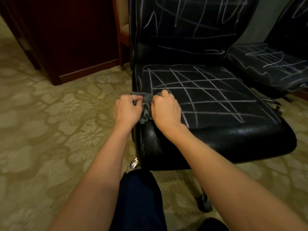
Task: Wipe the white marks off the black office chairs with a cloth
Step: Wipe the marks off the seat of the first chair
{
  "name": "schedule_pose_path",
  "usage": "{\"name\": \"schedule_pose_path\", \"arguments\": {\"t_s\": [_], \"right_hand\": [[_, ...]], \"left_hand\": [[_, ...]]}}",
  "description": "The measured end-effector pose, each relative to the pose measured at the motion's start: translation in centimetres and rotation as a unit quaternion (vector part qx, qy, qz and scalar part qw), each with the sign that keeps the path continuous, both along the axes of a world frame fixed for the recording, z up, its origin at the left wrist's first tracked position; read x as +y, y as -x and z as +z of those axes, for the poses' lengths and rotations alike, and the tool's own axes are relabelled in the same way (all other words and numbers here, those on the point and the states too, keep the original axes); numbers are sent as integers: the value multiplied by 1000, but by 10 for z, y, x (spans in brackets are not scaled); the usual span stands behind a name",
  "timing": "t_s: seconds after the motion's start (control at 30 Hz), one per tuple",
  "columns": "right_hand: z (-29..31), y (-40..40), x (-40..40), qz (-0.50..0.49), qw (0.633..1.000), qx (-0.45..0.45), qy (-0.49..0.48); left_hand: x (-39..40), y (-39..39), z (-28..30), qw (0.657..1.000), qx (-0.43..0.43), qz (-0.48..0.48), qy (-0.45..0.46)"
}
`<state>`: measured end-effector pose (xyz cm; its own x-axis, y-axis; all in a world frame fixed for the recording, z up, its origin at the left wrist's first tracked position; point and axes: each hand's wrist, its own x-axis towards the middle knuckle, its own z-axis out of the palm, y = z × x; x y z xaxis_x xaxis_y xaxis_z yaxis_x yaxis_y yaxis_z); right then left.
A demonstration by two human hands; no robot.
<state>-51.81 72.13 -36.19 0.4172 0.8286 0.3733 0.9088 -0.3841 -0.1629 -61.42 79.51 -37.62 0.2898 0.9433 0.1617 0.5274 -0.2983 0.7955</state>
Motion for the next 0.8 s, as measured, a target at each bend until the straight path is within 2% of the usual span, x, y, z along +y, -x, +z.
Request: {"name": "schedule_pose_path", "arguments": {"t_s": [0.1, 0.17, 0.27, 0.4, 0.6, 0.67, 0.8], "right_hand": [[-5, 8, -43, 12, 999, 15, -29], [-11, 19, -85, -3, 997, 28, -77], [-26, 33, -135, -23, 991, 45, -127], [-27, 9, -144, -19, 993, 18, -112], [-10, -63, -116, -170, 982, 50, -67], [-12, -53, -122, -188, 977, 62, -73], [-28, -14, -155, -163, 973, 63, -151]], "left_hand": [[-37, 23, 0, 994, 65, -47, -76], [-74, 41, -5, 982, 57, -88, -157], [-103, 47, -16, 964, 40, -158, -212], [-88, 12, -12, 945, 59, -210, -243], [-74, -82, 19, 929, 180, -257, -197], [-77, -76, 18, 919, 194, -273, -208], [-82, -21, 5, 904, 125, -348, -216]]}}
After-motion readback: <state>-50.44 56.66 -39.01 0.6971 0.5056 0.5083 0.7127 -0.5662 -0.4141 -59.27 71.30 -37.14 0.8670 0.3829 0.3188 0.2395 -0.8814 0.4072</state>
